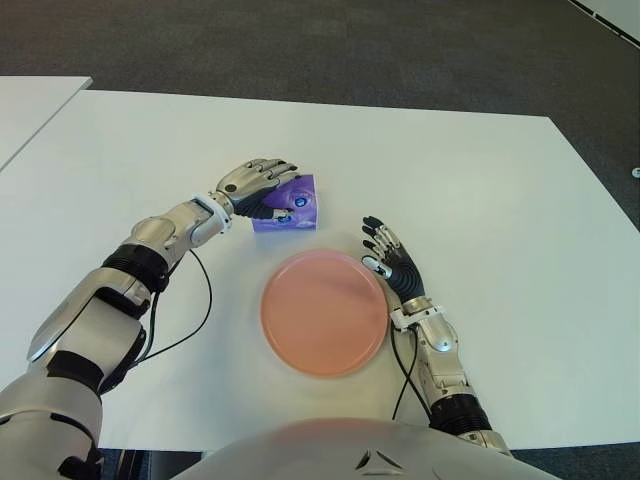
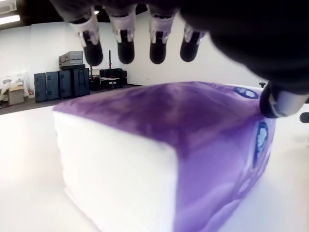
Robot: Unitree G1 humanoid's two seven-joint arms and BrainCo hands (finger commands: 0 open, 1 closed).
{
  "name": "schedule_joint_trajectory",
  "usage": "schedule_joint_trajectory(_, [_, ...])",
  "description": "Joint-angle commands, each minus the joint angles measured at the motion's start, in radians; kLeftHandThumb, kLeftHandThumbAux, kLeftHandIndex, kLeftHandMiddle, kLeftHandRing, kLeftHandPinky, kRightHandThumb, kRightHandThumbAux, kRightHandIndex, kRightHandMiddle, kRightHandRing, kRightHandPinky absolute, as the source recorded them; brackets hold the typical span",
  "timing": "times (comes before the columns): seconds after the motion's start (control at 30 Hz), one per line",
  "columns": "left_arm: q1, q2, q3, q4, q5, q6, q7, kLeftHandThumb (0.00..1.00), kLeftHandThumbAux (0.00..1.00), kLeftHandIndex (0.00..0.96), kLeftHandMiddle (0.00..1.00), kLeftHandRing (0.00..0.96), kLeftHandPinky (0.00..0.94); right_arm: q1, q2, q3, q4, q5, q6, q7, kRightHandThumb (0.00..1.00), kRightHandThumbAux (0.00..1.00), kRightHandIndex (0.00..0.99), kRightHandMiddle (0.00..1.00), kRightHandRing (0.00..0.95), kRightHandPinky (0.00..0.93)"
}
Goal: Put the tissue paper into the plate.
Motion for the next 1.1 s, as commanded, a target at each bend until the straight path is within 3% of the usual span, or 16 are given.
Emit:
schedule_joint_trajectory(0.03, [0.012,0.0,0.003,0.007,-0.023,-0.014,-0.035,0.15,0.276,0.0,0.0,0.0,0.0,0.045,-0.006,0.008,0.061,-0.022,0.01,-0.006,0.0,0.531,0.0,0.0,0.0,0.0])
schedule_joint_trajectory(1.1, [0.075,0.034,0.048,-0.098,-0.128,-0.053,-0.229,0.132,0.283,0.0,0.0,0.0,0.0,0.059,0.005,0.016,0.057,-0.015,-0.018,-0.019,0.0,0.53,0.0,0.0,0.0,0.0])
